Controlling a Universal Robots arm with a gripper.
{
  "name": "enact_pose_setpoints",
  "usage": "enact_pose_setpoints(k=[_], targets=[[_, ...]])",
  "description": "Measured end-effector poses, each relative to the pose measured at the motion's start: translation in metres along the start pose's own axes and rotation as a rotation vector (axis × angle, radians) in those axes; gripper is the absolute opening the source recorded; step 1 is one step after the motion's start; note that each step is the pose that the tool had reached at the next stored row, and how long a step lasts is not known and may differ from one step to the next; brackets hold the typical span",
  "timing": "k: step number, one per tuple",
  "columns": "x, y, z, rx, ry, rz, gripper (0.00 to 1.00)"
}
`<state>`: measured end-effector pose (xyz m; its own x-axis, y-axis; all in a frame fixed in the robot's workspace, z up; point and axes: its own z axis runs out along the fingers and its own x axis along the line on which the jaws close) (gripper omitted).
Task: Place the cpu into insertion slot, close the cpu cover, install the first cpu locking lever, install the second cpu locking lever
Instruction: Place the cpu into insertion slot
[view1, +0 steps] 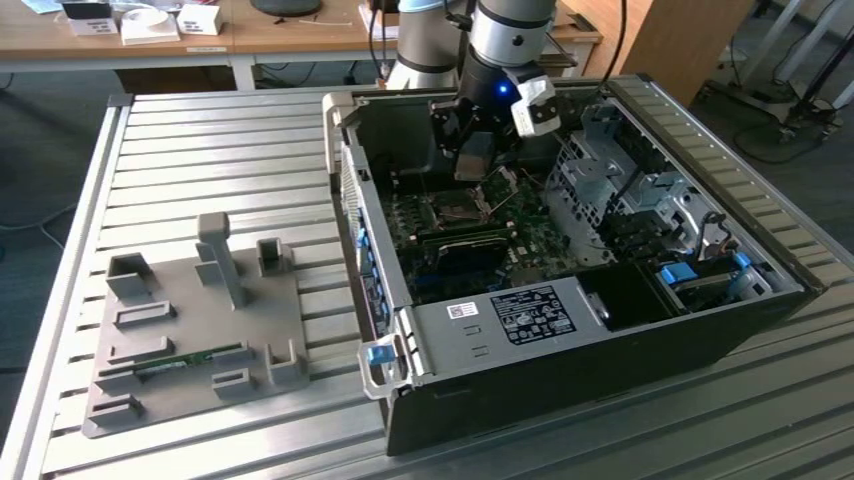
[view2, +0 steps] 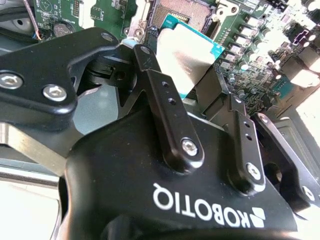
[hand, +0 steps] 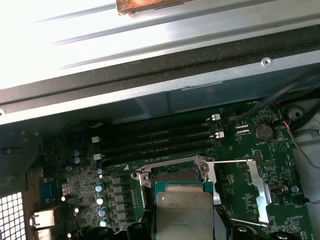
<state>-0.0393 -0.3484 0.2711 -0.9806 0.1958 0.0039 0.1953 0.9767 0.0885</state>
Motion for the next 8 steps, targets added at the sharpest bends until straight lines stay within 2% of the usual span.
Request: enact_pose_setpoints(k=[8], targets=[[0.0, 0.0, 0.0001, -0.0002, -0.0041, 0.046, 0.54]])
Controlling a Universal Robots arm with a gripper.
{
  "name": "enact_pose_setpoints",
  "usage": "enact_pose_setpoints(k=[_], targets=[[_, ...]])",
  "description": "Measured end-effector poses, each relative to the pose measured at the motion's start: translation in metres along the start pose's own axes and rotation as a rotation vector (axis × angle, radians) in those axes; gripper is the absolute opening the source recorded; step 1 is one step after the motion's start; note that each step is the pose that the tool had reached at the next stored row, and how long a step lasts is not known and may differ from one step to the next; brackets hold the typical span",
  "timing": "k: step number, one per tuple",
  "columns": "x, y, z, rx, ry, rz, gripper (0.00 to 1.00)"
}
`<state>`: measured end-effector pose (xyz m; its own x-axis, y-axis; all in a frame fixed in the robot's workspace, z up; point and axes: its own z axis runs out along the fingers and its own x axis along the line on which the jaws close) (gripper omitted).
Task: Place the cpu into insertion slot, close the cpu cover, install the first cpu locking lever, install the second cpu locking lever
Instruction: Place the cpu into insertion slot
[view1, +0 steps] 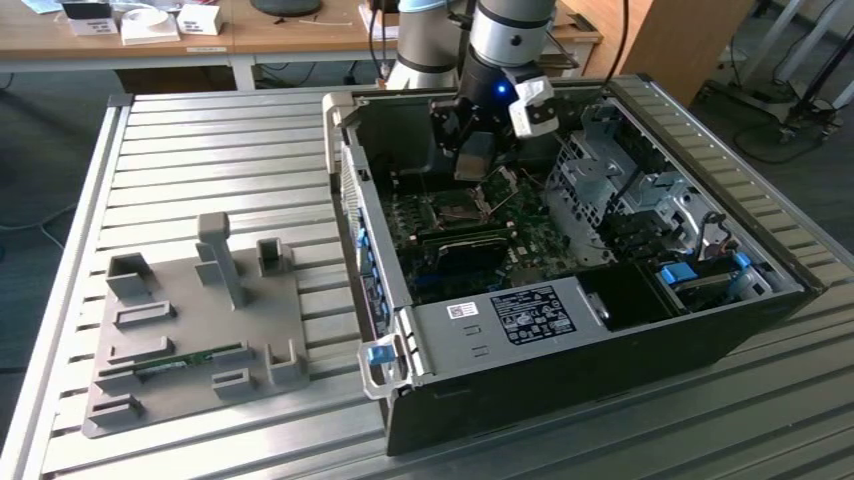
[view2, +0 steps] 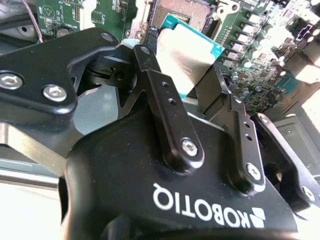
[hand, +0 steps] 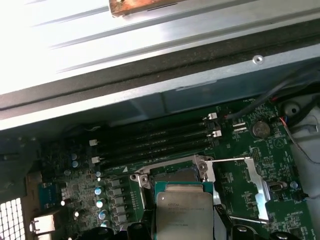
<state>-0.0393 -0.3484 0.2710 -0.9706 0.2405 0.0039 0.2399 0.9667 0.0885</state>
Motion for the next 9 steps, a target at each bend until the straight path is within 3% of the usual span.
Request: enact_pose_setpoints(k=[9], targets=[[0.0, 0.0, 0.0, -0.0004, -0.0094, 0.106, 0.54]])
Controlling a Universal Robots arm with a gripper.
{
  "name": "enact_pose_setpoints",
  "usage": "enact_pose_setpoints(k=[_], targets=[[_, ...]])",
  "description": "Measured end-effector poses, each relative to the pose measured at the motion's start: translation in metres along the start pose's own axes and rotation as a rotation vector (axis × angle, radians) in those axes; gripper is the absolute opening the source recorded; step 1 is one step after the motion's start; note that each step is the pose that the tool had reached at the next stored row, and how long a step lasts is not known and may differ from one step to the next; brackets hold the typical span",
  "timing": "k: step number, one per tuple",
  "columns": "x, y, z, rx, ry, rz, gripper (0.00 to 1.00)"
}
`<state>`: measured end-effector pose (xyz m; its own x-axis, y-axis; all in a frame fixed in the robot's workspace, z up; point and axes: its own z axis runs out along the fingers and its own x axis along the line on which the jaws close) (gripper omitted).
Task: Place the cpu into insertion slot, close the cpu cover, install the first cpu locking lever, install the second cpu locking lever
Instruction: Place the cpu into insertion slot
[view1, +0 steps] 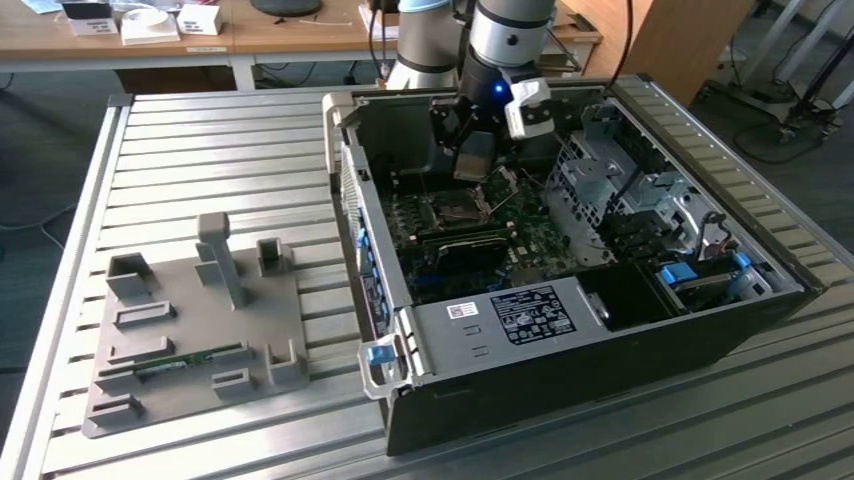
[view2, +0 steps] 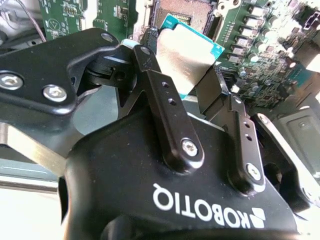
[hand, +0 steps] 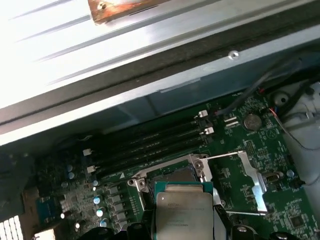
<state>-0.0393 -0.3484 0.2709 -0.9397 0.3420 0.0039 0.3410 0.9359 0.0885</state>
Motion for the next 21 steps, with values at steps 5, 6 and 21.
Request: enact_pose_setpoints(k=[5, 6, 21], targets=[[0.0, 0.0, 0.0, -0.0002, -0.0051, 0.057, 0.54], [0.0, 0.0, 0.0, -0.0002, -0.0061, 0.069, 0.54], [0.0, 0.0, 0.0, -0.001, -0.0218, 0.245, 0.54]])
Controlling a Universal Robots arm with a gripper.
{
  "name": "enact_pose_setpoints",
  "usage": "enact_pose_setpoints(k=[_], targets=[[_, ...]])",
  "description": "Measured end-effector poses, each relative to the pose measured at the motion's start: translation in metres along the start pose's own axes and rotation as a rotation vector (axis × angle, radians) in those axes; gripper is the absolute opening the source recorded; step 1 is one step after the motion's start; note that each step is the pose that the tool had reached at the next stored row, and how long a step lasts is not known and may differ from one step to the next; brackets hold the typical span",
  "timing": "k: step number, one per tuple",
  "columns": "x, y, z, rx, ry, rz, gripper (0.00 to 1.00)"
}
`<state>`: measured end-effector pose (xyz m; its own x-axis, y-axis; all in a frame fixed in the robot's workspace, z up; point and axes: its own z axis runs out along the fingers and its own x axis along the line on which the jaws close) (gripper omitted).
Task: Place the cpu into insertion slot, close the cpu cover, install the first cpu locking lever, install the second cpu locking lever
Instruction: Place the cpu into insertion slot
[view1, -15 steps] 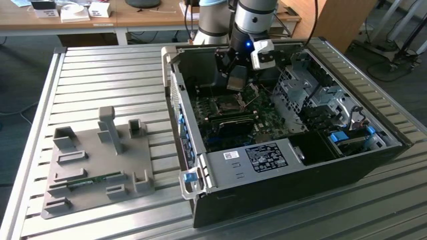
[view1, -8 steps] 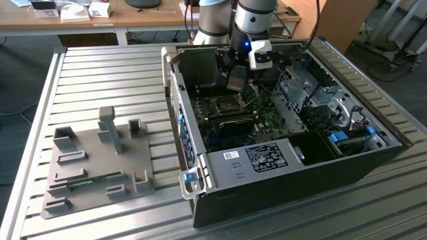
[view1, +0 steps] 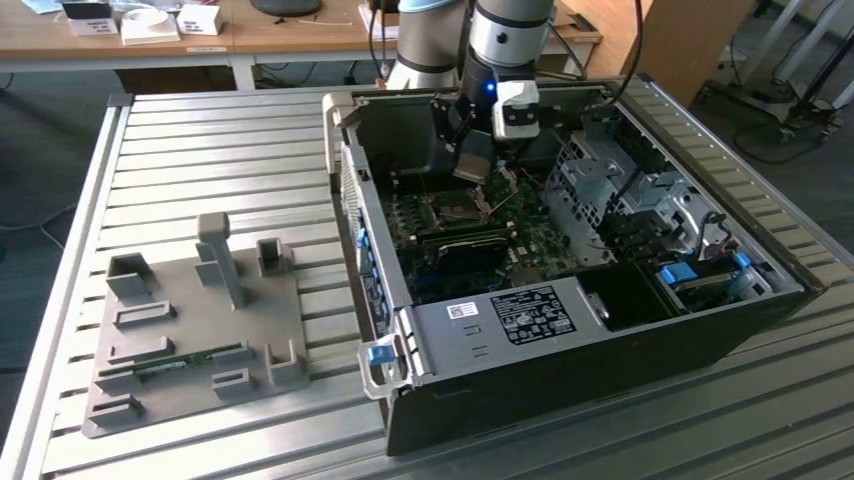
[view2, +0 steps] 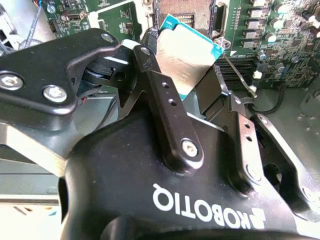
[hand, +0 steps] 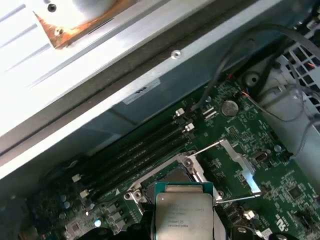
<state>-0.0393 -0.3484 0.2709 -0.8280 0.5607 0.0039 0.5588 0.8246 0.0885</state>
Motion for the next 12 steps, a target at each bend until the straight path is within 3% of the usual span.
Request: enact_pose_setpoints(k=[8, 12], targets=[[0.0, 0.0, 0.0, 0.0, -0.0004, 0.004, 0.54], [0.0, 0.0, 0.0001, -0.0002, -0.0026, 0.03, 0.54]])
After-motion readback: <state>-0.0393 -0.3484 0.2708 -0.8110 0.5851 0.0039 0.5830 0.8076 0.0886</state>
